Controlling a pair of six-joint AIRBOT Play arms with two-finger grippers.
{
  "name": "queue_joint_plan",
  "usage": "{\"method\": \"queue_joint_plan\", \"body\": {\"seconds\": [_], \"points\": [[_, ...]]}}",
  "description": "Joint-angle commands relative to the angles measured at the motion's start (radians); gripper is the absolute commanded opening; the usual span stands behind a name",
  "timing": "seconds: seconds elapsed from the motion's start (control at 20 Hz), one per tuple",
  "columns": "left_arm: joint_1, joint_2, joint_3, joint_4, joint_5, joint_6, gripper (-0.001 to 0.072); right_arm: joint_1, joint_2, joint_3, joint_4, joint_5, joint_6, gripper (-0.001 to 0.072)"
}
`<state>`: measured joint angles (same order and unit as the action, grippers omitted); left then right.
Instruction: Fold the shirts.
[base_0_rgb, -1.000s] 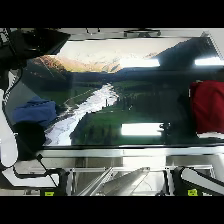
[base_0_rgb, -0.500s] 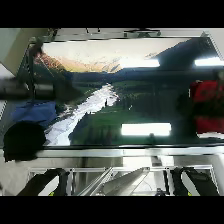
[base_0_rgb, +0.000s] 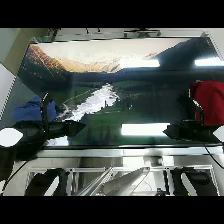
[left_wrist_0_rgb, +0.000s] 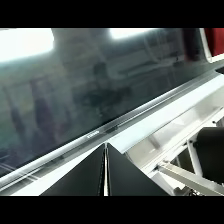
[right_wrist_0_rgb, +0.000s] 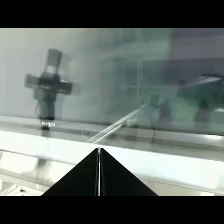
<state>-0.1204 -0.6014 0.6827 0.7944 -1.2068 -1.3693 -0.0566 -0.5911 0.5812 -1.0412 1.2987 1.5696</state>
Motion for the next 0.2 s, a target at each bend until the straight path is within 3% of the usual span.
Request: {"method": "queue_joint_plan", "body": {"seconds": [0.0,0.15], "points": [[-0.002,0.040,-0.029,0.007,0.037,-0.004,0.0016,0.003,0.005,-0.011,0.009,0.010,0.008,0.0022],[-0.002,0.052,-0.029,0.006,0.042,-0.005,0.0016,0.003,0.005,-0.011,0.009,0.010,0.008,0.0022]]}}
